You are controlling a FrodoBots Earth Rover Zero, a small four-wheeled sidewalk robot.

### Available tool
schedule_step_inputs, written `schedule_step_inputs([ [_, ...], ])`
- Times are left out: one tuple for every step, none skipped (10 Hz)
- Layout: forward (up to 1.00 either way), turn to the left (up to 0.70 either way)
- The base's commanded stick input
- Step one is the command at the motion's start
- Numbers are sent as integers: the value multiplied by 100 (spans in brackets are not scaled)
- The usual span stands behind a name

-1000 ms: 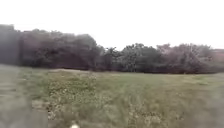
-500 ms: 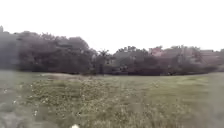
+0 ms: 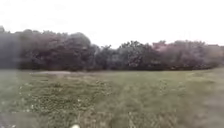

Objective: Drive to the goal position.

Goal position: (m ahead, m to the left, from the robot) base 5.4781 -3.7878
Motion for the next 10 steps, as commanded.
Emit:
schedule_step_inputs([
  [85, 1],
  [85, 1],
  [85, 1],
  [85, 1],
  [85, 1],
  [85, 1],
  [85, 1],
  [85, 1],
  [85, 1],
  [85, 1],
])
